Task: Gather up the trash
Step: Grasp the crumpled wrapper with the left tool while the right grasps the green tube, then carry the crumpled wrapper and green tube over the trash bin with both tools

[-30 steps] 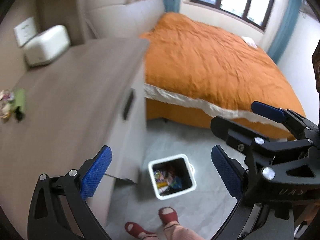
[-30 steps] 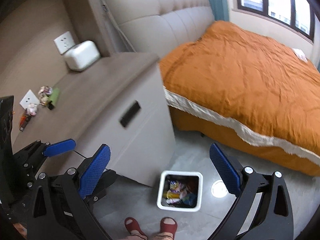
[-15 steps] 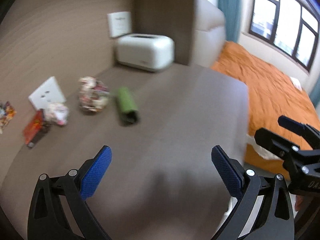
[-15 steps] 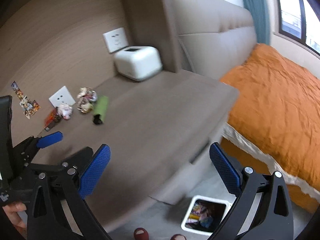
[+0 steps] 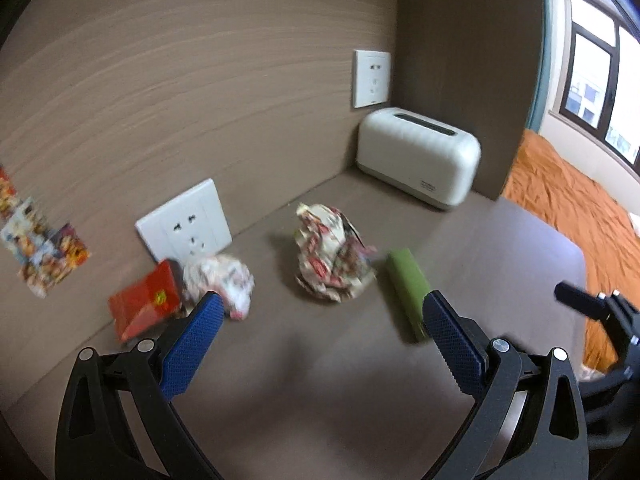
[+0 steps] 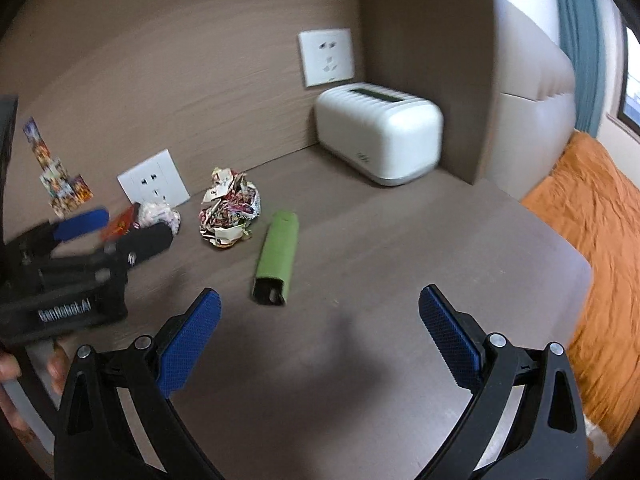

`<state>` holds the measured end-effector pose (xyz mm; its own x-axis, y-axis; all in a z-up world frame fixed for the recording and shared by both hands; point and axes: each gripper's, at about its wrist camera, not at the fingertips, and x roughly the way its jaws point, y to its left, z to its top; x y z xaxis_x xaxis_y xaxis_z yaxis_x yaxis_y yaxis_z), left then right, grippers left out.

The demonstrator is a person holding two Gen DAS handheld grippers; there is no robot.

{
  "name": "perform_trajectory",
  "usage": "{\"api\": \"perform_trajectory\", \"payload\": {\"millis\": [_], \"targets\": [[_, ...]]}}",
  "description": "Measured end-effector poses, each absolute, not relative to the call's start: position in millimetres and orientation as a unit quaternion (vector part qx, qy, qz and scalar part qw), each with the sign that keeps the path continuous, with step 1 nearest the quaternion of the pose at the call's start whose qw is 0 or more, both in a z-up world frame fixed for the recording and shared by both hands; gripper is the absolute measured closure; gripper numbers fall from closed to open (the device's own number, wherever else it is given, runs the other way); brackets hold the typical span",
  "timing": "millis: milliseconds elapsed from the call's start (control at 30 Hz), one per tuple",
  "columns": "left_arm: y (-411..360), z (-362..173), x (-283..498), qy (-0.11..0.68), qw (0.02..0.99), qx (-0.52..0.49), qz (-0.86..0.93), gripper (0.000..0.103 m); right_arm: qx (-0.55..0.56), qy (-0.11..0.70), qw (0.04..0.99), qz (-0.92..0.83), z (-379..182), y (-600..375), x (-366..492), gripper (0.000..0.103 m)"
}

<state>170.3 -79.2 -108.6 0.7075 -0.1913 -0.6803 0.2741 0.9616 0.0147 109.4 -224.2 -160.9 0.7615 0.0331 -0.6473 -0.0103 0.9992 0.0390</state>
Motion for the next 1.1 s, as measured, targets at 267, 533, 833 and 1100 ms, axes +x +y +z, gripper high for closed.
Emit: {"api": "perform_trajectory", "payload": {"millis": [267, 533, 833, 1100], "targets": [[-93, -138, 250, 0.386, 0.914, 0.056, -0.11, 0.005, 0.016, 0.381, 0.924, 0.019, -194, -200, 169, 0.006], [-105, -169, 281, 0.416, 0.896, 0.059, -0.142, 0.015, 0.03, 0.398, 0.917, 0.016, -205, -200, 194, 0.048], [-121, -169, 263, 0.408, 0.891, 0.111, -0.162, 0.053, 0.015, 0.4, 0.916, 0.024, -198, -195, 185, 0.076], [-104, -136, 212, 0.381, 0.9, 0.083, -0.192, 0.053, 0.019, 0.373, 0.928, 0.006, -166, -214, 135, 0.076]]}}
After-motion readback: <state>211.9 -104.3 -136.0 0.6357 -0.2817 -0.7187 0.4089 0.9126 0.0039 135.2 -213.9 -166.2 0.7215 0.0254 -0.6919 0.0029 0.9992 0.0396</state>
